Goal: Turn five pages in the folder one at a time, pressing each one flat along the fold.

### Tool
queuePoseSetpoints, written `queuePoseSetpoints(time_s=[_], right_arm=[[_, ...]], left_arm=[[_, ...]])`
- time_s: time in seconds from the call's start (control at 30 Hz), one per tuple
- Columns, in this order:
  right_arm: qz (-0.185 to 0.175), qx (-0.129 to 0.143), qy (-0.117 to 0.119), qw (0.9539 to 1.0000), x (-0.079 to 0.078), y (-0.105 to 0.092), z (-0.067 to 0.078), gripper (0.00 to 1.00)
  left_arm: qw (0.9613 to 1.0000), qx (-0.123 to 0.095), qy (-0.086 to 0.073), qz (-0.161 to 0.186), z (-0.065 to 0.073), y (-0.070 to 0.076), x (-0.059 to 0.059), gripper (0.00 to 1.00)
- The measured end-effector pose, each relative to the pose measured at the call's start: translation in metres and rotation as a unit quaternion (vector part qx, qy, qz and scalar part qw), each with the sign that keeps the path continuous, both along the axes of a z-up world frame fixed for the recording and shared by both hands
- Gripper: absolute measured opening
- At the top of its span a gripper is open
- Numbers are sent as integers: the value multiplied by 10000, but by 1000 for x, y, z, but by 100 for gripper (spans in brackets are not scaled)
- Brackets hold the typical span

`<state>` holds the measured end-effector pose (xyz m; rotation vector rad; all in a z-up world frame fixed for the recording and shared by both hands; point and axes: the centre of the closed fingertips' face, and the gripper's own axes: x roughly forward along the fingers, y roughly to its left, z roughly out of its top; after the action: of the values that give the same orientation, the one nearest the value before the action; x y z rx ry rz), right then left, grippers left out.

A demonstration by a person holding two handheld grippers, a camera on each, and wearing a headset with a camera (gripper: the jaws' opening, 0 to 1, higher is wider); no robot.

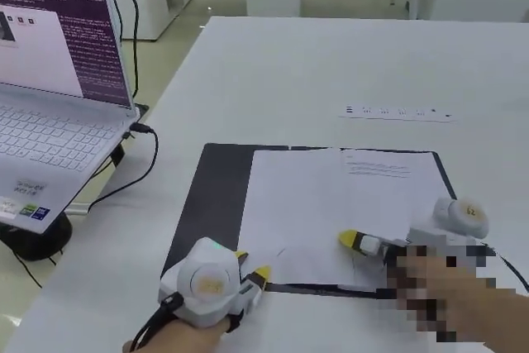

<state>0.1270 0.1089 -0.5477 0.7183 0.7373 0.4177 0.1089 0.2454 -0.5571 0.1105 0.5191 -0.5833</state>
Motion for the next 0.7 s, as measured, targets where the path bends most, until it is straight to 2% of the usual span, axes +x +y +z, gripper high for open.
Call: queuePoseSetpoints(time_s=[0.43,0.57,0.7], right_arm=[[14,180,123,9998,-33,2,-3,0],[81,241,242,9994,-47,4,-3,0],[168,327,469,9982,-61,5,-4,0]], left_arm=[[10000,-8,-8,-1,0,0,-1,23],[10000,-1,-10,-3,0,0,-1,23],[10000,12,-12,-3,0,0,-1,23]])
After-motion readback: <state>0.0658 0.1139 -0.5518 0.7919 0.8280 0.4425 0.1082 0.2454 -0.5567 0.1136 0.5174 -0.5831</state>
